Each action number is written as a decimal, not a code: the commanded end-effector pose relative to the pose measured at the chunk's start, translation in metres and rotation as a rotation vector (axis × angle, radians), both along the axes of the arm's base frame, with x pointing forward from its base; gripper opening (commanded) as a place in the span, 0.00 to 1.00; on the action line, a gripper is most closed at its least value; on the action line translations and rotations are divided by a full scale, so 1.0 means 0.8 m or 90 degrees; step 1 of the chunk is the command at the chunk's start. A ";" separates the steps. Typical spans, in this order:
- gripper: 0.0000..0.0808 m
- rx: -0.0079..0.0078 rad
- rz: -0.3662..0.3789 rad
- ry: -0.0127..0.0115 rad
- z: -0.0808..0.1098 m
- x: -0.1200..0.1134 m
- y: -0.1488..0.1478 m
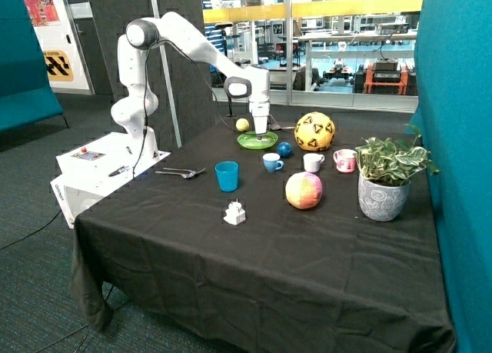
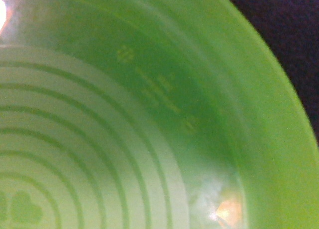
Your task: Set the table
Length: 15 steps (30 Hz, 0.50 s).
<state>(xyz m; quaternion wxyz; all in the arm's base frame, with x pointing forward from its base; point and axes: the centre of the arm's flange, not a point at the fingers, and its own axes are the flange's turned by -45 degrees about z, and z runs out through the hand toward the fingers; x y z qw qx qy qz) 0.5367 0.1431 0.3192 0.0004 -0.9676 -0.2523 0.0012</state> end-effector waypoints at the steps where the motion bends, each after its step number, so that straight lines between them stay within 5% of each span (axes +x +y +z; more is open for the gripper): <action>1: 0.38 -0.0001 0.006 -0.0017 -0.012 0.000 0.006; 15: 0.39 -0.0001 0.013 -0.0017 -0.025 -0.002 -0.004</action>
